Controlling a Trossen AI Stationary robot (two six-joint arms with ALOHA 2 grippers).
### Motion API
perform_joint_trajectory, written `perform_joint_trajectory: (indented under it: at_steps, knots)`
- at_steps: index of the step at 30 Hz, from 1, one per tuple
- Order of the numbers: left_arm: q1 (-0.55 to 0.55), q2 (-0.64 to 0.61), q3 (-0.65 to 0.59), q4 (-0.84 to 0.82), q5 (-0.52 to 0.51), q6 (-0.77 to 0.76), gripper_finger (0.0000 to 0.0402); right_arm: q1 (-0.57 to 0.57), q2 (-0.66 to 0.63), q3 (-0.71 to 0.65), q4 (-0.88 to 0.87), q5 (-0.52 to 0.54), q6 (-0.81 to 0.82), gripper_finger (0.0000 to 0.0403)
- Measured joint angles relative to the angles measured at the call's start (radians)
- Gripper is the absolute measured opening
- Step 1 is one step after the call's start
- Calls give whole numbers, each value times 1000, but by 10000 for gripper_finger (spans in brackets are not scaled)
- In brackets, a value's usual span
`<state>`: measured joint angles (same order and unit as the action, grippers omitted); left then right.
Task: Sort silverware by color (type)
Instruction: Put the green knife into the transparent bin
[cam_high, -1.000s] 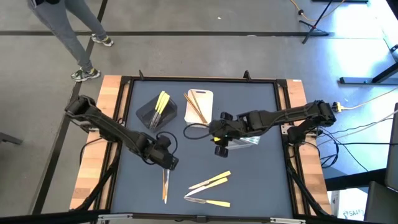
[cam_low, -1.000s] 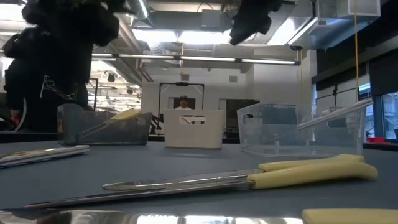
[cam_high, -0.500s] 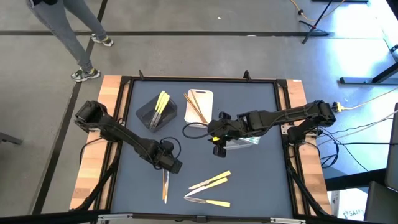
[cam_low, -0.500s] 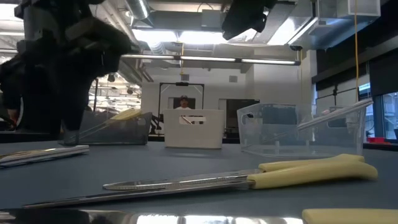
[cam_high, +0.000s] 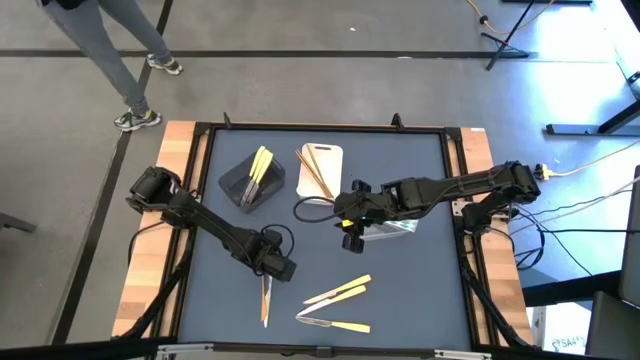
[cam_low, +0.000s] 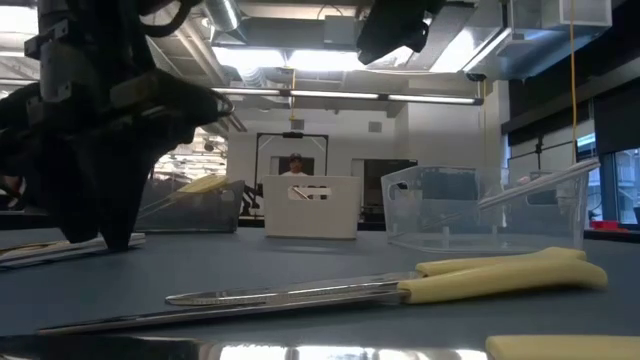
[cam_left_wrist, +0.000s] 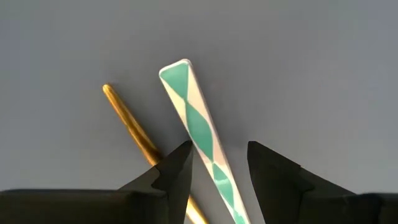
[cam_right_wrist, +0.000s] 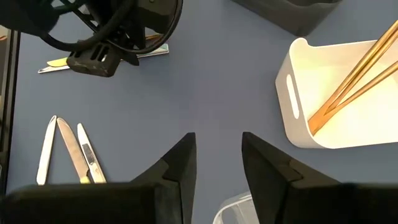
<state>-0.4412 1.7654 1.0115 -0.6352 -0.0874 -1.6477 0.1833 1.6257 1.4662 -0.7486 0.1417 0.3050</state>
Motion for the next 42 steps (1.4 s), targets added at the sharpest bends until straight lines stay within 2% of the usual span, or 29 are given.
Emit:
perform_joint_trajectory:
  at_steps: [8, 20, 27, 35, 42]
  knots:
    - [2, 11, 2, 2, -7, -1, 145, 0, 0, 0, 4, 0, 0, 117]
    - [1, 13, 0, -8, -46, -51, 60, 0, 0, 0, 8, 0, 0, 117]
    - [2, 14, 0, 9, -94, -106, 47, 0, 0, 0, 8, 0, 0, 117]
    - [4, 16, -2, 122, -237, -85, 46, 0, 0, 0, 8, 0, 2, 117]
    - [34, 16, -2, 296, -345, 65, 46, 0, 0, 0, -10, -2, 34, 117]
